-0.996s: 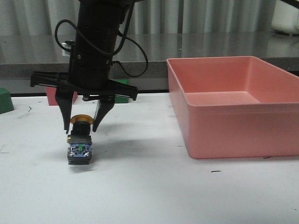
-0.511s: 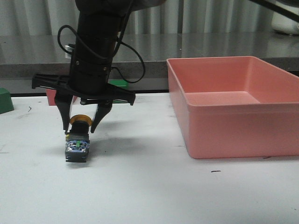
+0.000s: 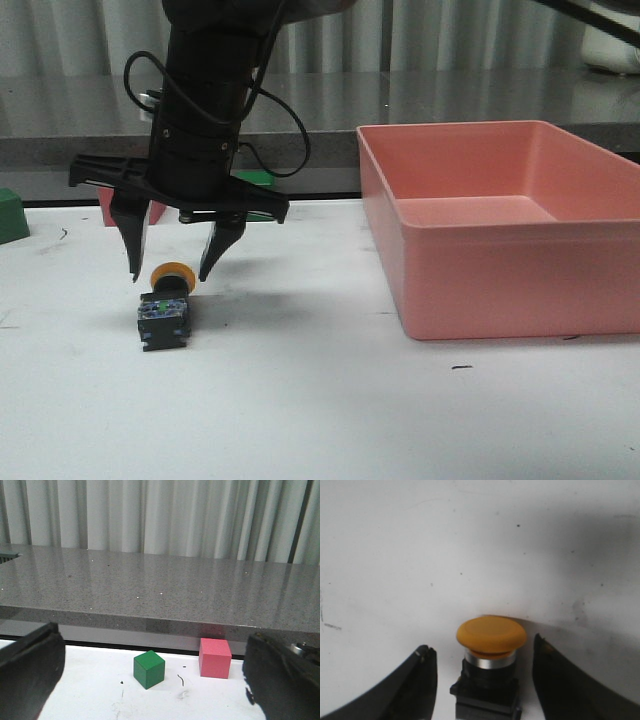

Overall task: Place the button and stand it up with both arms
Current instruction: 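Lower the button onto the table and open the right gripper, then raise the right gripper away from the button and withdraw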

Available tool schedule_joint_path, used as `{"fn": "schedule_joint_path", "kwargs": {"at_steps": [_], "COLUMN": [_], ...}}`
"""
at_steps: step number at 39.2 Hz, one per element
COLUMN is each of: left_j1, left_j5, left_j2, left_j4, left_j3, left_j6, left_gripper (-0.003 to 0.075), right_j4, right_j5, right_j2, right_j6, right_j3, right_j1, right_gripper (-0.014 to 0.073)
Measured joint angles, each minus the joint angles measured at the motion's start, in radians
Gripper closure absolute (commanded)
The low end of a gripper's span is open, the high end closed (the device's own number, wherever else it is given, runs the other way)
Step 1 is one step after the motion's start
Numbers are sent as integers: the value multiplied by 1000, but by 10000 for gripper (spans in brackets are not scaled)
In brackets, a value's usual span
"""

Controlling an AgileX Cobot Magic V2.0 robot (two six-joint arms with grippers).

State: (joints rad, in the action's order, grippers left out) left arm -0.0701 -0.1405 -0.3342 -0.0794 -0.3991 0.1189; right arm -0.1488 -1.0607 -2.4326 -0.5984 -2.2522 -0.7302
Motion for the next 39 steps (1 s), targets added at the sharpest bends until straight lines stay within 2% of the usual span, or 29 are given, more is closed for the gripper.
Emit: {"fn": "schedule_joint_path", "kwargs": {"at_steps": [4, 6, 12, 18, 30, 39], "left_j1": [0, 0, 0, 0, 0, 0], "left_j5": [0, 0, 0, 0, 0, 0], "left_j2": [0, 0, 0, 0, 0, 0], "left_j4": [0, 0, 0, 0, 0, 0], "left_j3": [0, 0, 0, 0, 0, 0], "left_j6": [0, 0, 0, 0, 0, 0], "left_gripper": [29, 29, 29, 29, 29, 29], "right_j4": [0, 0, 1, 2, 58, 140], "right_j5": [0, -2, -4, -5, -158, -187], "right_j2": [0, 5, 55, 125, 219, 318], "right_j6": [0, 0, 5, 41, 104, 188], "right_j3": [0, 0, 0, -2, -3, -3], "right_j1": [0, 0, 0, 0, 2, 22], "right_gripper": [166, 226, 495, 671, 660, 660]}}
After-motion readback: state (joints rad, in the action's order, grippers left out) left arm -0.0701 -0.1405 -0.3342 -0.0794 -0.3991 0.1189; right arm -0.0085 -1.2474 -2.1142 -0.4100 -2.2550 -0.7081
